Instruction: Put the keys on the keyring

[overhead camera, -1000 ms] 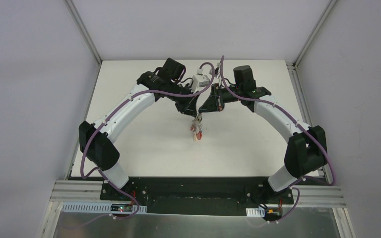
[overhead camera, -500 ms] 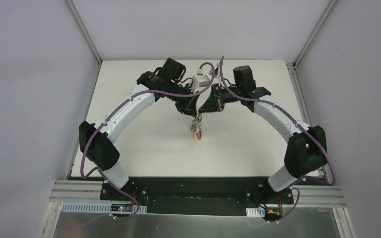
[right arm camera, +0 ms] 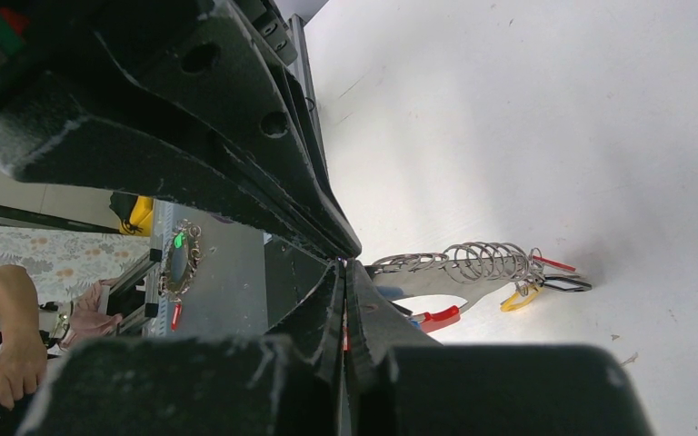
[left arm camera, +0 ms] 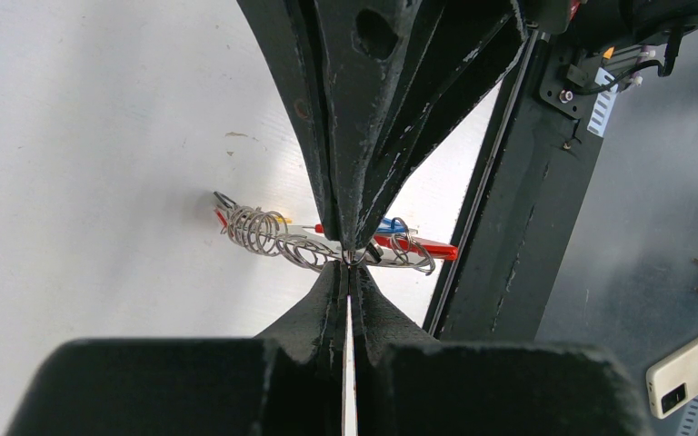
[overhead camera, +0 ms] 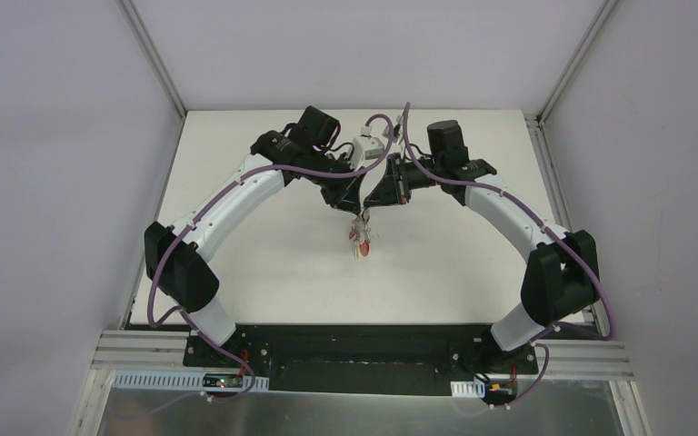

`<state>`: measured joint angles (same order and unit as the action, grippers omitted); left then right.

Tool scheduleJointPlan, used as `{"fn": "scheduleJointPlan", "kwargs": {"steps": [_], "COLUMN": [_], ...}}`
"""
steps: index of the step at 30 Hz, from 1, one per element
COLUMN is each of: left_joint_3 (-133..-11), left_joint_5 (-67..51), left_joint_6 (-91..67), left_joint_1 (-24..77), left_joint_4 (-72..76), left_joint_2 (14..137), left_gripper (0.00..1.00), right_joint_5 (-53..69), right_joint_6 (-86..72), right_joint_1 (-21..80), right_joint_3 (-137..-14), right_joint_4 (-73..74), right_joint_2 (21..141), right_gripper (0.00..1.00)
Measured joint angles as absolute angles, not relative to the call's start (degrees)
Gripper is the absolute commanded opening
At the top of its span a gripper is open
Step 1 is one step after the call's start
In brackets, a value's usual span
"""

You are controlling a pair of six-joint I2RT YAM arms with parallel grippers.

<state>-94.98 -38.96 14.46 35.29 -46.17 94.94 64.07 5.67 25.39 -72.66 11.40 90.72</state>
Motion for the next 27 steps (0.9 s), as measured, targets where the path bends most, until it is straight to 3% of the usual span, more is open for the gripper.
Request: {"fn": "scheduleJointPlan", "kwargs": {"steps": [27], "left_joint_3": [-94.65], "left_joint_5": [-39.0], "left_joint_6": [14.46], "left_joint_1": [35.29], "left_joint_4": [-45.71], "left_joint_2": [94.8], "left_gripper": [0.0], "right_joint_5": [63.86], "right_joint_6": [6.68], "right_joint_1": [25.39], "right_joint_3": [-72.62], "right_joint_4": [12.34], "right_joint_2": [90.72], "right_gripper": [0.0]}}
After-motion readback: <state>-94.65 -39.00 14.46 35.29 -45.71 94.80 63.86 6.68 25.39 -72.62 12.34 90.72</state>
